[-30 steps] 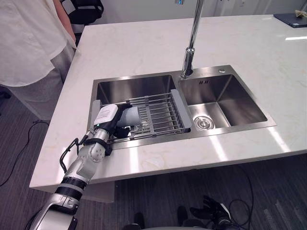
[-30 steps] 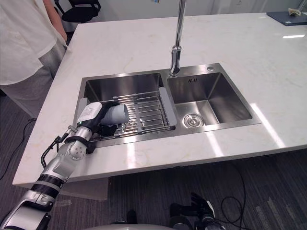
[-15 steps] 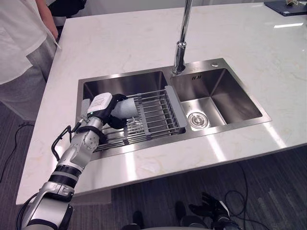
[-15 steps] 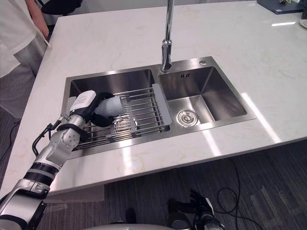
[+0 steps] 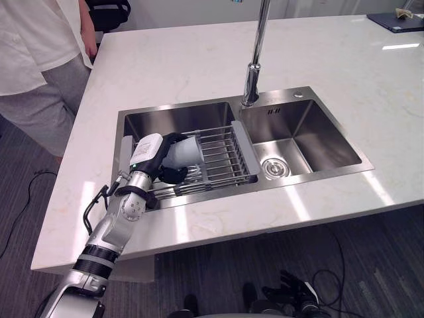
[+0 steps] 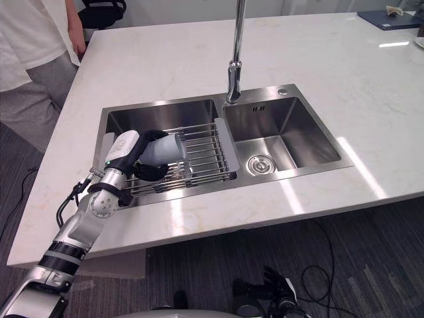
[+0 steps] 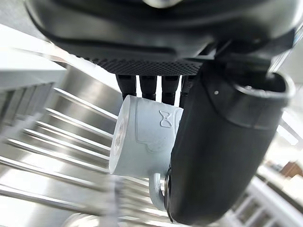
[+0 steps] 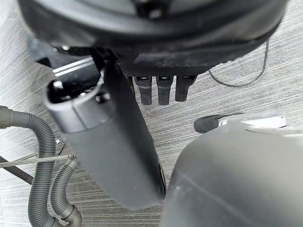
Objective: Walk over to the sink, pick up the cup, carry it to the dishwasher, place the cup inside the dishwasher, then close the dishwasher door
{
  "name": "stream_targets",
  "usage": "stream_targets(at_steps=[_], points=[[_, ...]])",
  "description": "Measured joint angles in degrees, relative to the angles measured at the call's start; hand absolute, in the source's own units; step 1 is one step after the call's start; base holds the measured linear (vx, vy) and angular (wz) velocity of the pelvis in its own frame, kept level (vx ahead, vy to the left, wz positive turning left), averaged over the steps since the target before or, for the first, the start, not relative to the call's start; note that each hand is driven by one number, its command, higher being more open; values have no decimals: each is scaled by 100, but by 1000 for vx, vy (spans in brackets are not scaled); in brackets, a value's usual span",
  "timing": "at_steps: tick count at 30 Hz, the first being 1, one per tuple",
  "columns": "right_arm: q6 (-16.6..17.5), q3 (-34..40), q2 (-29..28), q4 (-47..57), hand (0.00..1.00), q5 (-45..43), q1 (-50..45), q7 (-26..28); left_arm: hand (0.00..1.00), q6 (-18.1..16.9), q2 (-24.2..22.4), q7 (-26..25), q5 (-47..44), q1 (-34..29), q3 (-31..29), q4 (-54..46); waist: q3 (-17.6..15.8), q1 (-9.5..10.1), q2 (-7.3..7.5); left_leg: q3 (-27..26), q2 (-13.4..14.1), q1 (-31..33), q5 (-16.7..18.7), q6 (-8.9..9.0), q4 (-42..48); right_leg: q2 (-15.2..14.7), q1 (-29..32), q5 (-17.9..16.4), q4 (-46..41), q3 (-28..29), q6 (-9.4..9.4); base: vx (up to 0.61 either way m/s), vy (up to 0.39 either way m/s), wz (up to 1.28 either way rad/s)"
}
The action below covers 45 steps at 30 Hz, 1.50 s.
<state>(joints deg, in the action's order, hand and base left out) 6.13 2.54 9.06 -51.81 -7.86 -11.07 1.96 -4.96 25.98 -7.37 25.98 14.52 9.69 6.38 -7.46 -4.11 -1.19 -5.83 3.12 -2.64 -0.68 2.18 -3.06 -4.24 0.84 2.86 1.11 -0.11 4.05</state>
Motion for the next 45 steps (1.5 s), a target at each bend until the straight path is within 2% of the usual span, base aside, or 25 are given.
stream_targets(at_steps=[3,6,12,18,29,37,42,45], points=[[15,4,-1,15,90,0,4,-3,30,-47,-275,-139,-238,-319,-93,-557,1,23,0,27,1,-9,0,0,-2,0,-20,-12,-9,-32,-7,-2,-9,5],[21,106,-38,31,90,0,-45,-7,30,-84,-798,-256,-606,-647,-279,-1088,3,83,4,34,0,-61,3,0,2,-6,-20,-102,-143,-14,10,0,0,0],[21,130,-47,44,90,0,-141,-29,30,-386,-1484,-563,-1534,-1289,-455,-2033,82,178,21,35,13,-137,53,12,79,-5,28,-313,-497,11,16,-20,-7,0],[20,192,-119,155,90,-4,-331,-95,30,-547,-1976,-639,-2656,-1708,-483,-2305,308,274,49,31,37,-143,121,26,179,7,41,-409,-651,10,10,0,0,0],[23,274,-249,390,90,-211,-535,-216,30,-637,-2328,-546,-3577,-2375,-369,-2919,504,340,96,-19,74,-139,232,47,319,24,42,-524,-814,18,0,0,0,0],[22,278,-255,397,90,-211,-559,-248,30,-638,-2433,-384,-3682,-2738,-41,-3024,605,450,103,-287,129,-185,436,37,547,61,78,-536,-913,259,11,-8,-11,-18],[14,264,-331,625,90,-207,-543,-351,30,-642,-2440,-373,-3723,-2891,2,-3552,537,481,191,-420,163,142,870,40,1398,9,515,-935,-1853,428,65,-33,-5,-16],[11,201,-381,805,90,-207,-536,-381,30,-664,-2439,-374,-3721,-2889,93,-3623,499,499,239,-343,164,262,1018,7,1718,-23,586,-1119,-2115,382,107,-72,-23,13]])
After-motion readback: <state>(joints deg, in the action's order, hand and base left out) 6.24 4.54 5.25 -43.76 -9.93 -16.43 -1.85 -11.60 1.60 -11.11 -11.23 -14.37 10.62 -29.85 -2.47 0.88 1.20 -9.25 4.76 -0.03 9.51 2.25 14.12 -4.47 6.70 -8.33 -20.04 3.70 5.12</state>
